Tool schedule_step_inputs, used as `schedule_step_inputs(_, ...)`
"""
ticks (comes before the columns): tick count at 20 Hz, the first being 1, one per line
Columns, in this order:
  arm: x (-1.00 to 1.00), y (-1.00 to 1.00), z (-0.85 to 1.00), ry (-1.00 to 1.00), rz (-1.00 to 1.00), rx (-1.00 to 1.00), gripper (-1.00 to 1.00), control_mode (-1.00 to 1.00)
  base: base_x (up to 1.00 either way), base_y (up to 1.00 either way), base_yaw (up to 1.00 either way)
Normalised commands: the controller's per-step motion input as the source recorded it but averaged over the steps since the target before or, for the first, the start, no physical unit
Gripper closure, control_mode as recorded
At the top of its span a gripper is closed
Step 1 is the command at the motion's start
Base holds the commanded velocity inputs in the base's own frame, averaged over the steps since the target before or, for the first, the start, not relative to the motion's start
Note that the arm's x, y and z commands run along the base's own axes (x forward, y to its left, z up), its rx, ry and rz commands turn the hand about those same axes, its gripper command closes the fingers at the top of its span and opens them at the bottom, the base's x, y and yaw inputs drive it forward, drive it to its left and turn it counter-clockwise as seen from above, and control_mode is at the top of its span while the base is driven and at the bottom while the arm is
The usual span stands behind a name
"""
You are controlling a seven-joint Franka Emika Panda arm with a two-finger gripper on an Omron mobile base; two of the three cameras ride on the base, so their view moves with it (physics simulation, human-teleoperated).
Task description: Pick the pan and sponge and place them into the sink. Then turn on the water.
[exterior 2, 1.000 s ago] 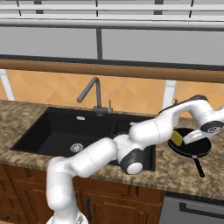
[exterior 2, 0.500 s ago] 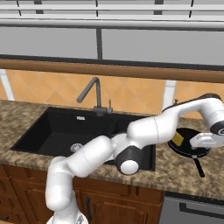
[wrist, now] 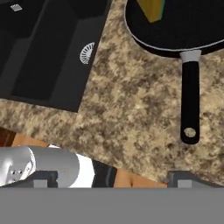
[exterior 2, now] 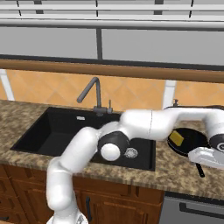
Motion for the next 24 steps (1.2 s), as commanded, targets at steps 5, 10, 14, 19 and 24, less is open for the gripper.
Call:
schedule_step_inputs(5,-0.16,1.00,-0.01,-0.01,-0.18,-0.41,-1.00,-1.00,0.00,0.00,0.00)
schedule_step_inputs(10,0.33,0.82,0.13,0.01,-0.02,-0.40,-1.00,-1.00,0.00,0.00,0.00)
schedule_step_inputs(14,0.59,0.04,0.11,0.13,0.00,-0.33,-1.00,-1.00,0.00,0.00,0.00)
schedule_step_inputs(19,0.58,-0.10,0.10,0.21,0.00,-0.30,-1.00,-1.00,0.00,0.00,0.00)
schedule_step_inputs(24,0.42,-0.51,0.06,0.25,0.00,-0.25,-1.00,-1.00,0.00,0.00,0.00)
